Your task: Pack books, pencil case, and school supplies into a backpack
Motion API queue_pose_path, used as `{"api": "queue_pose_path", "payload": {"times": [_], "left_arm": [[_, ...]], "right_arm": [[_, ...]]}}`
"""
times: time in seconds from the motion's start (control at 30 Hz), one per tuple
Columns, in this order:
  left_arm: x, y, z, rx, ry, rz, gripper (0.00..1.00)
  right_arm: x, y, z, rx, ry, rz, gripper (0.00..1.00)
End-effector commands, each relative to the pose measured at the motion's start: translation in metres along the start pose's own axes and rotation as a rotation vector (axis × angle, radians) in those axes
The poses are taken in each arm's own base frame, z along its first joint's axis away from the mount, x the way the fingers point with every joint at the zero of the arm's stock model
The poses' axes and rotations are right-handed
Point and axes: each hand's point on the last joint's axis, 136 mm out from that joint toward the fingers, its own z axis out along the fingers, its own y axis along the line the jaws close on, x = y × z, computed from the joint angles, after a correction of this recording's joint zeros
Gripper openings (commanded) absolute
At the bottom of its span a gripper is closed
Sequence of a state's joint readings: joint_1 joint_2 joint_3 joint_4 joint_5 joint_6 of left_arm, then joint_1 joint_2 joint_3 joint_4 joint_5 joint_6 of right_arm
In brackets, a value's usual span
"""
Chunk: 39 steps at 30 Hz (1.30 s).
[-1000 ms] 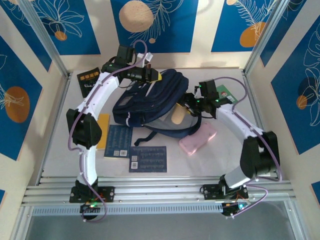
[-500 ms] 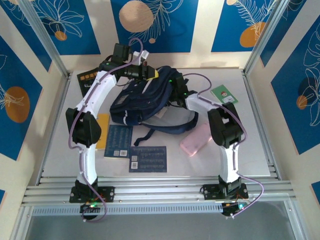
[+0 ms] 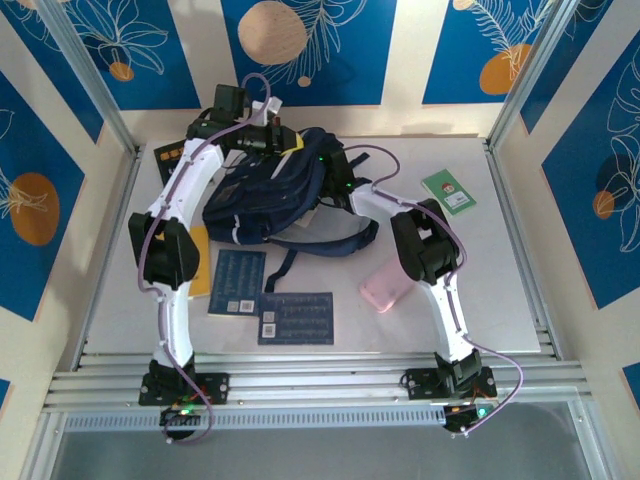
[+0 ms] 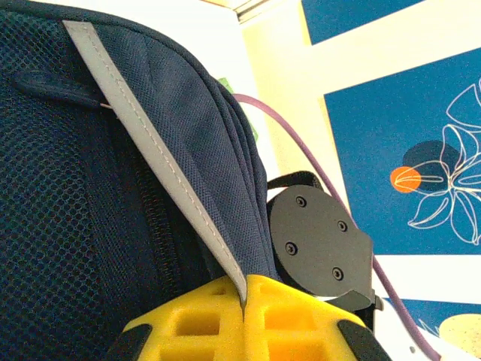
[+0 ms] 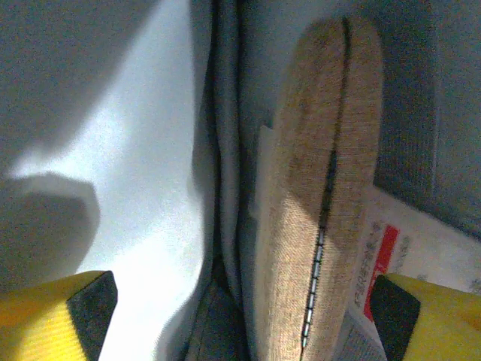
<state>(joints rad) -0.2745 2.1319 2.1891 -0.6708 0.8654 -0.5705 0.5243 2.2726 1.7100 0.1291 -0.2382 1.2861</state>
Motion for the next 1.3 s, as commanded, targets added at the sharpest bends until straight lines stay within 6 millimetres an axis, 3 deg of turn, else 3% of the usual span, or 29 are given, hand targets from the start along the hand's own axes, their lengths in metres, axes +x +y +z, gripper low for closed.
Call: {"api": "queue_pose_path", "payload": {"times": [0.0,0.17,0.4,0.7,0.9,1.0,1.1,1.13,1.27], "left_arm": [[-0.013,-0.077,-0.017,0.211,-0.033,0.182,0.0],[-0.015,-0.078,-0.022,0.21,-0.041,0.187,0.0],[-0.023,-0.065,-0.037,0.177,-0.077,0.167,0.0],[-0.024,-0.052,-0.035,0.131,-0.091,0.134,0.0],[-0.018,-0.035,-0.026,0.085,-0.085,0.104,0.0],[-0.012,-0.031,-0.016,0.067,-0.067,0.106,0.0],[-0.009,-0.026,-0.009,0.044,-0.059,0.102,0.0],[-0.009,-0.025,-0.007,0.038,-0.06,0.1,0.0],[-0.001,-0.019,0.009,0.013,-0.036,0.101,0.0]], "right_arm": [[0.038,0.001,0.006,-0.015,0.092,-0.006,0.91],[0.039,0.005,-0.013,-0.067,0.08,-0.038,0.91],[0.032,0.008,-0.084,0.013,-0.002,-0.176,0.92],[0.032,-0.031,-0.174,0.384,-0.126,-0.297,0.92],[0.04,-0.066,-0.237,0.603,-0.183,-0.345,0.83],[0.048,-0.078,-0.269,0.69,-0.174,-0.271,0.85],[0.058,-0.086,-0.293,0.767,-0.178,-0.232,0.94],[0.061,-0.091,-0.299,0.789,-0.176,-0.192,1.0],[0.085,-0.115,-0.312,0.878,-0.121,-0.003,0.99]]}}
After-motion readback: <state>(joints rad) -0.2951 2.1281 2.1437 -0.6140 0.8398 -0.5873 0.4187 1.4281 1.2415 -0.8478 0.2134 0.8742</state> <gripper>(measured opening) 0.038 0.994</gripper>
